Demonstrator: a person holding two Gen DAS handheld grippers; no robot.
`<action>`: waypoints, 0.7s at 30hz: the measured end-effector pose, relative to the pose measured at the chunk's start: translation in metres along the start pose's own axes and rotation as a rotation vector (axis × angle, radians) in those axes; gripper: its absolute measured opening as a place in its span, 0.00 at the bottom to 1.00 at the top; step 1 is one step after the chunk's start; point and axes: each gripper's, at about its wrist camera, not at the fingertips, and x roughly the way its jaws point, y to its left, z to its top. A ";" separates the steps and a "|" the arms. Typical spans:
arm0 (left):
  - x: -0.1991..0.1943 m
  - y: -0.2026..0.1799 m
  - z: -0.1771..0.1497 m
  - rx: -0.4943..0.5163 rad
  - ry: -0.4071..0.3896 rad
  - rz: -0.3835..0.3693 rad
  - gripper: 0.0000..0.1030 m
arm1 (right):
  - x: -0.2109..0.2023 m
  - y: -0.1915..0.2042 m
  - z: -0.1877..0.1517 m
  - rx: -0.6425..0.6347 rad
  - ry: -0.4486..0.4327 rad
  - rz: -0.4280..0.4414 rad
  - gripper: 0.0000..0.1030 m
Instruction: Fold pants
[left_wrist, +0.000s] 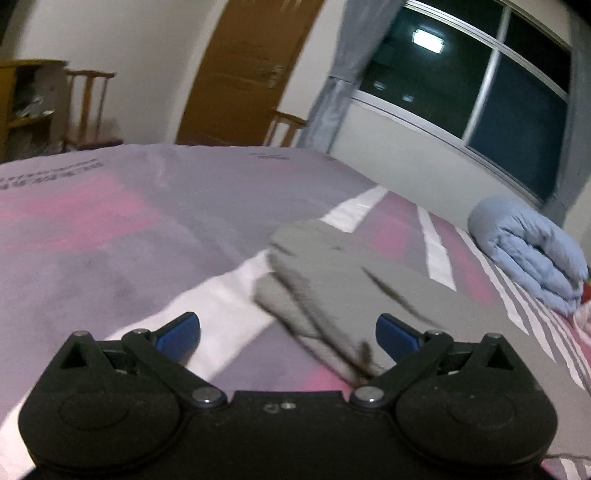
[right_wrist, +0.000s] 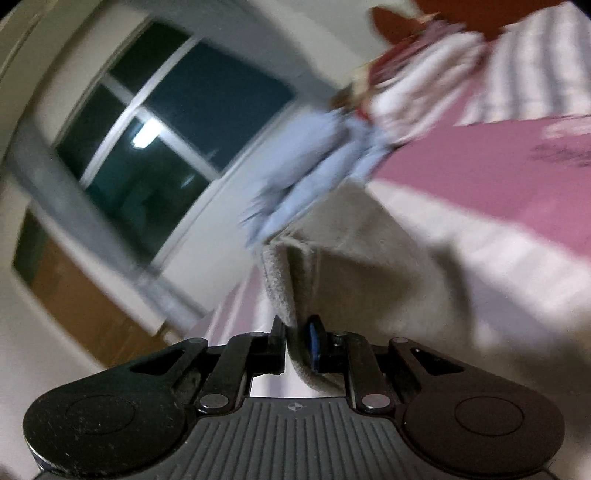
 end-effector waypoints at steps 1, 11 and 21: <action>-0.001 0.005 0.001 -0.008 -0.001 0.009 0.93 | 0.011 0.014 -0.014 -0.025 0.024 0.021 0.14; 0.004 0.019 0.001 -0.047 0.006 0.000 0.94 | 0.098 0.089 -0.217 -0.498 0.443 0.088 0.28; 0.006 0.014 -0.001 -0.019 0.018 -0.013 0.94 | 0.085 0.108 -0.240 -0.772 0.454 0.130 0.29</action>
